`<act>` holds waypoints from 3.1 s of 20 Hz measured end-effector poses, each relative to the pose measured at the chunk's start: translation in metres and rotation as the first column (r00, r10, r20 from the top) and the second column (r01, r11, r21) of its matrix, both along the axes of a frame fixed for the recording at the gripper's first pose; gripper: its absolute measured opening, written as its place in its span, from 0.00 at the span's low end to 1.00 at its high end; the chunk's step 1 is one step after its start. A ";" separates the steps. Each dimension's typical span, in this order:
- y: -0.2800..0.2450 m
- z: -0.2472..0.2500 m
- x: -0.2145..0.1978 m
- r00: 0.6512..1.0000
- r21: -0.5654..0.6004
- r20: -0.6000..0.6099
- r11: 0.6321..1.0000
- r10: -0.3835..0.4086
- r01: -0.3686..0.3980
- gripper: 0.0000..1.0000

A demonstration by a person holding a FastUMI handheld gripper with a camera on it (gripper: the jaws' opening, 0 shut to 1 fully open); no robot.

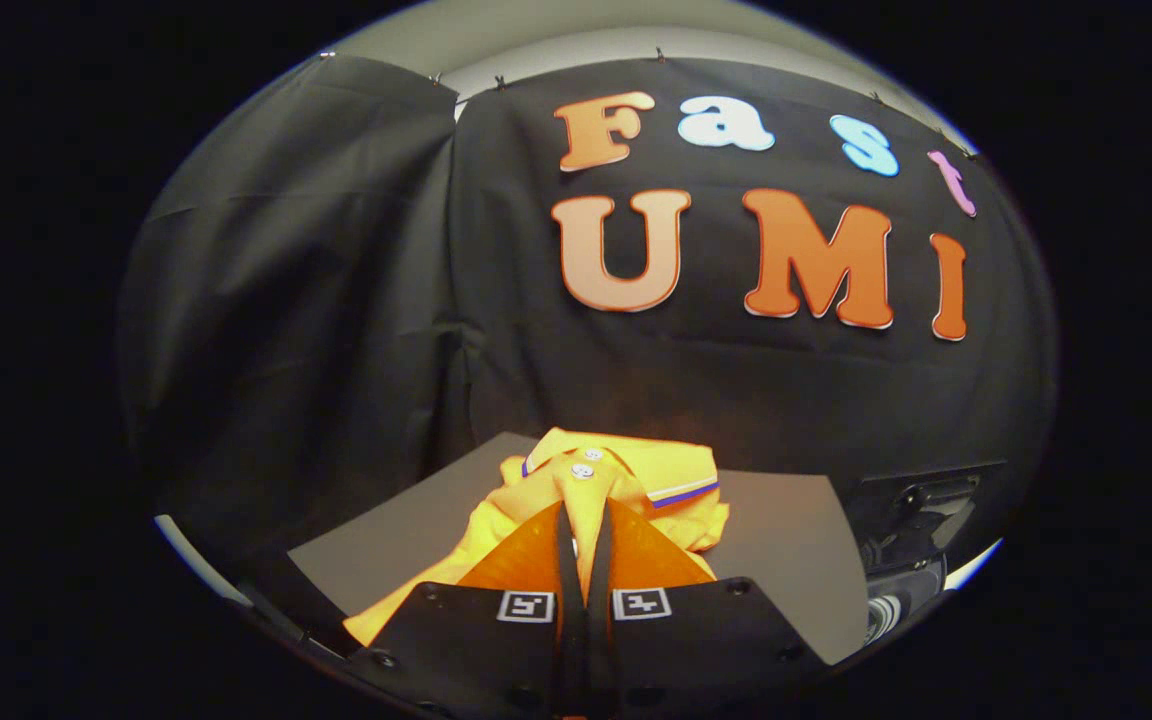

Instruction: Put the clothes into the washing machine and then close the washing machine lid.

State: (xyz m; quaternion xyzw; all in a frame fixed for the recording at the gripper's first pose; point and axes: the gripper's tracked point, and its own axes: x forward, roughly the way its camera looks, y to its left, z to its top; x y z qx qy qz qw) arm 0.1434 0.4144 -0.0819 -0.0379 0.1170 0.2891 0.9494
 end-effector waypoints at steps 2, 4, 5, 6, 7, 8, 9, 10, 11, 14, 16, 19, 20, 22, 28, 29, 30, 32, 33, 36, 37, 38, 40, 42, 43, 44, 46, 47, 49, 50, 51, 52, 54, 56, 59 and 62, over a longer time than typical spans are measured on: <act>-0.020 0.031 -0.018 0.999 0.071 0.046 0.997 -0.013 0.009 0.08; -0.042 0.058 -0.024 0.996 0.116 0.092 0.993 -0.010 -0.001 0.08; -0.051 0.074 -0.025 0.994 0.130 0.108 0.992 -0.007 -0.007 0.08; -0.066 0.084 -0.027 0.992 0.142 0.123 0.990 -0.005 -0.013 0.08; -0.082 0.092 -0.027 0.991 0.150 0.137 0.989 -0.005 -0.016 0.08; -0.102 0.101 -0.026 0.988 0.156 0.156 0.988 -0.013 -0.012 0.08; -0.120 0.108 -0.023 0.985 0.166 0.170 0.986 -0.019 -0.010 0.08; -0.139 0.117 -0.020 0.983 0.183 0.182 0.983 -0.026 -0.008 0.08; -0.160 0.122 -0.018 0.981 0.199 0.189 0.980 -0.038 0.000 0.08; -0.230 0.125 -0.008 0.975 0.210 0.207 0.977 -0.077 0.032 0.08; -0.273 0.119 0.002 0.973 0.206 0.202 0.976 -0.109 0.067 0.08; -0.334 0.108 0.016 0.969 0.200 0.192 0.973 -0.154 0.115 0.08; -0.353 0.102 0.021 0.967 0.196 0.193 0.972 -0.167 0.129 0.08; -0.387 0.086 0.030 0.963 0.187 0.186 0.969 -0.195 0.160 0.08; -0.448 0.002 0.074 0.953 0.210 0.065 0.938 -0.294 0.275 0.08; -0.453 -0.013 0.081 0.951 0.220 0.035 0.931 -0.306 0.291 0.08; -0.459 -0.029 0.091 0.947 0.224 0.010 0.924 -0.322 0.311 0.08; -0.464 -0.060 0.110 0.939 0.211 -0.037 0.916 -0.341 0.340 0.08; -0.466 -0.076 0.117 0.936 0.193 -0.056 0.916 -0.347 0.351 0.08; -0.462 -0.110 0.137 0.928 0.156 -0.105 0.916 -0.358 0.370 0.08; -0.458 -0.120 0.141 0.928 0.146 -0.120 0.919 -0.351 0.367 0.08; -0.454 -0.130 0.144 0.929 0.129 -0.133 0.923 -0.346 0.363 0.08; -0.447 -0.152 0.148 0.929 0.096 -0.157 0.931 -0.334 0.351 0.08; -0.440 -0.177 0.156 0.928 0.059 -0.185 0.938 -0.325 0.340 0.08; -0.438 -0.192 0.158 0.922 0.036 -0.212 0.940 -0.325 0.339 0.08; -0.435 -0.206 0.162 0.916 0.020 -0.232 0.940 -0.326 0.340 0.08; -0.435 -0.226 0.174 0.906 -0.001 -0.256 0.937 -0.337 0.348 0.08; -0.438 -0.239 0.176 0.891 -0.027 -0.289 0.933 -0.351 0.359 0.08; -0.436 -0.260 0.183 0.872 -0.043 -0.332 0.929 -0.360 0.368 0.08; -0.433 -0.267 0.186 0.870 -0.049 -0.337 0.930 -0.359 0.365 0.08; -0.432 -0.278 0.183 0.867 -0.069 -0.352 0.934 -0.352 0.351 0.08; -0.432 -0.295 0.177 0.852 -0.106 -0.387 0.935 -0.352 0.338 0.08; -0.434 -0.334 0.161 0.807 -0.177 -0.465 0.932 -0.364 0.318 0.08; -0.436 -0.356 0.155 0.775 -0.206 -0.497 0.921 -0.390 0.331 0.08; -0.437 -0.357 0.158 0.758 -0.185 -0.515 0.916 -0.400 0.357 0.08; -0.440 -0.349 0.167 0.766 -0.184 -0.505 0.917 -0.398 0.354 0.08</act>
